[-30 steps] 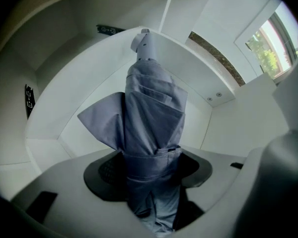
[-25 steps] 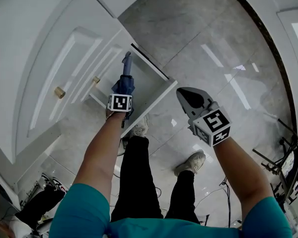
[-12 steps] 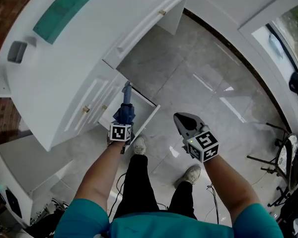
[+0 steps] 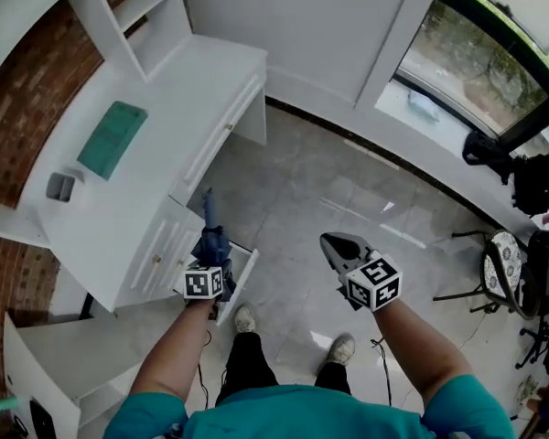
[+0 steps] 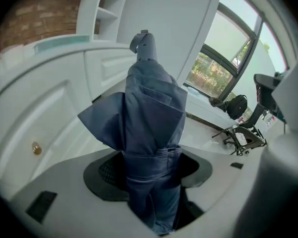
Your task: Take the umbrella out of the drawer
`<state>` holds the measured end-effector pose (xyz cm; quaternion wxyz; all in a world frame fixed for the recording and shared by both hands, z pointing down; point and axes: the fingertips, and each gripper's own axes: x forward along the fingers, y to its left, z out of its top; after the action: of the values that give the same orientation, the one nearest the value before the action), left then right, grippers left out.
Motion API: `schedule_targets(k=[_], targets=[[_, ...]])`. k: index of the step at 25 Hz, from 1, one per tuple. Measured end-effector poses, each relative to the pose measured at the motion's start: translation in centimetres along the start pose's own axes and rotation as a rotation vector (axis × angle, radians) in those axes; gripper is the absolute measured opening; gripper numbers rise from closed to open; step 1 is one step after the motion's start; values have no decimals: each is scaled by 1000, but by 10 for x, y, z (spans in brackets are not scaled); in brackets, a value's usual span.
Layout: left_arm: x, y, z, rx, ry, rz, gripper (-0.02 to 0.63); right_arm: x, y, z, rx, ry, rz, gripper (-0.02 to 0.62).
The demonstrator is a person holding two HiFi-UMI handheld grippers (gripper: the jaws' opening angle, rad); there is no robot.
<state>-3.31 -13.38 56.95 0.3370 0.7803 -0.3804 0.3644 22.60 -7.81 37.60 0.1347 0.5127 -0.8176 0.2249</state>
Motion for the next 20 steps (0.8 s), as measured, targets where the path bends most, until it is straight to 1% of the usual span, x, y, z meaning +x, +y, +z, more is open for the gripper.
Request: schedule_targets(k=[5,10,15,20], targets=[[-64,-67,61,94,-78,-63,270,-82,-13,53,5,-76,-83,21],[-120,-132,109,181,-156,-129,270,-169,-15,100,-8,-166,-154,21],[-164,-199,143,247,-220,-197,270,-257,-17,118,4,-222,-239,21],[-203,-269,178,295,-309,-331,270,-330,-20,127,15,-253,-333,21]])
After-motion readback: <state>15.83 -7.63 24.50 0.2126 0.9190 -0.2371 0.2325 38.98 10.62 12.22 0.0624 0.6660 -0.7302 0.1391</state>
